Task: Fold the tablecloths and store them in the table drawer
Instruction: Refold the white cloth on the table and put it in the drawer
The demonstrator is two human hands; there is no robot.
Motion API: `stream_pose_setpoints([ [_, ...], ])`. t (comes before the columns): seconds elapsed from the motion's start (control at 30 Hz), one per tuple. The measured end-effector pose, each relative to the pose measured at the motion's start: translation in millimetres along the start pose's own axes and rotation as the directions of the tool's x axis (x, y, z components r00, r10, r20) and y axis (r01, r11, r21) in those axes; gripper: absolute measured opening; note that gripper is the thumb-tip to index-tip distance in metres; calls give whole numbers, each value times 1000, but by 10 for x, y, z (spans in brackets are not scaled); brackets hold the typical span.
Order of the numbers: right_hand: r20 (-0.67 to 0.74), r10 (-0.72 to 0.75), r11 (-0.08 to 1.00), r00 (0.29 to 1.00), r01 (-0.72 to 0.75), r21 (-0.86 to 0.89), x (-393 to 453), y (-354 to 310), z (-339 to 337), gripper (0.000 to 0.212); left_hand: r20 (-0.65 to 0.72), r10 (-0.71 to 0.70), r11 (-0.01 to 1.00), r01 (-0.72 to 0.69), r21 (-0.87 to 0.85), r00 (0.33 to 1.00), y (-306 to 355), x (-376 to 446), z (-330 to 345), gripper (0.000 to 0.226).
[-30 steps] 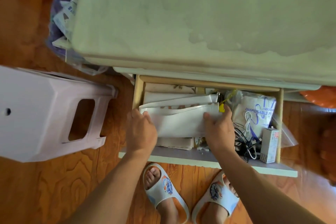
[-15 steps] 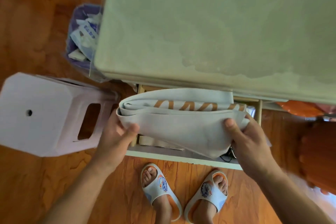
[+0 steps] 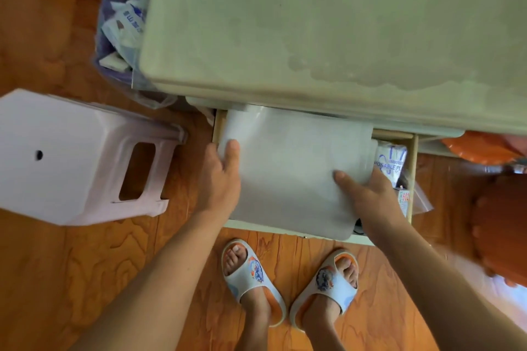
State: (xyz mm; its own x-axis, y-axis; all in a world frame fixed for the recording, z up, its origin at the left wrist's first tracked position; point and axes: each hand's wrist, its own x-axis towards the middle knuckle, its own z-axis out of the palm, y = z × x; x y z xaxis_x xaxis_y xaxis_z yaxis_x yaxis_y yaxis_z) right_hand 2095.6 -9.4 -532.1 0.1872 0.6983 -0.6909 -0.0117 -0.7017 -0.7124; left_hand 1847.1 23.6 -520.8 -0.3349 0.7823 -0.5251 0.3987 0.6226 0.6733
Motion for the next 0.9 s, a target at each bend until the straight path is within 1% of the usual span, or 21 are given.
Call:
stream_pose_setpoints([
  [0.03, -20, 15, 999, 1000, -14, 44, -21, 2, 26, 26, 19, -28, 999, 29, -41, 999, -23, -27, -54, 51],
  [0.07, -29, 36, 996, 999, -33, 77, -37, 12, 46, 24, 39, -92, 991, 95, -89, 995, -37, -50, -101, 55],
  [0.1, -32, 57, 994, 998, -54, 95, -57, 7, 61, 24, 65, -165, 978, 172, -114, 984, -54, -66, -131, 62],
  [0.13, -35, 67, 993, 997, -63, 101, -71, 7, 71, 25, 88, -211, 970, 220, -105, 973, -53, -90, -148, 67],
  [0.2, -47, 73, 993, 996, -69, 97, -87, -3, 88, 27, 90, -255, 967, 256, -1, 963, -4, -139, -166, 70],
  [0.27, -61, 81, 993, 995, -75, 87, -85, -27, 104, 31, 48, -298, 951, 292, 99, 953, 85, -149, -157, 74],
  [0.33, -94, 87, 994, 992, -81, 71, -105, -68, 135, 33, 21, -364, 923, 358, 141, 931, 89, -113, -134, 77],
  [0.43, -141, 113, 992, 984, -103, 78, -132, -146, 206, 27, -51, -425, 892, 428, 146, 904, 59, -50, -88, 69],
  [0.47, -167, 144, 989, 975, -135, 60, -119, -183, 244, 24, -76, -445, 880, 452, 145, 892, 35, -13, -64, 70],
  [0.5, -202, 204, 979, 958, -198, 48, -100, -215, 273, 25, -93, -477, 864, 486, 132, 874, 53, 7, -47, 70],
  [0.57, -247, 359, 932, 900, -362, 35, -54, -237, 309, 36, -106, -535, 832, 545, 103, 838, 74, 69, -30, 70],
  [0.6, -249, 413, 905, 876, -425, 3, -52, -250, 303, 46, -80, -577, 808, 583, 87, 813, 95, 87, -37, 75],
  [0.63, -243, 455, 880, 857, -474, -22, -64, -265, 283, 56, -21, -621, 781, 621, 70, 784, 109, 104, -53, 84],
  [0.67, -227, 505, 850, 833, -526, -42, -99, -285, 259, 64, 56, -658, 753, 655, 66, 751, 135, 110, -81, 94],
  [0.7, -205, 567, 812, 798, -583, -24, -138, -281, 222, 67, 145, -683, 729, 681, 74, 715, 182, 94, -121, 98],
  [0.77, -126, 701, 712, 702, -699, 70, -244, -301, 150, 60, 324, -708, 684, 723, 94, 627, 278, 48, -216, 96],
  [0.8, -71, 737, 676, 672, -730, 101, -288, -309, 119, 59, 384, -707, 671, 735, 98, 594, 304, 44, -256, 92],
  [0.83, -11, 745, 664, 667, -740, 108, -325, -321, 98, 57, 423, -704, 660, 746, 91, 571, 330, 29, -287, 87],
  [0.87, 32, 737, 668, 676, -734, 118, -353, -321, 88, 56, 443, -695, 654, 753, 65, 566, 328, 14, -301, 85],
  [0.9, 52, 717, 681, 695, -715, 155, -389, -342, 93, 54, 449, -680, 654, 756, 13, 580, 315, -14, -310, 82],
])
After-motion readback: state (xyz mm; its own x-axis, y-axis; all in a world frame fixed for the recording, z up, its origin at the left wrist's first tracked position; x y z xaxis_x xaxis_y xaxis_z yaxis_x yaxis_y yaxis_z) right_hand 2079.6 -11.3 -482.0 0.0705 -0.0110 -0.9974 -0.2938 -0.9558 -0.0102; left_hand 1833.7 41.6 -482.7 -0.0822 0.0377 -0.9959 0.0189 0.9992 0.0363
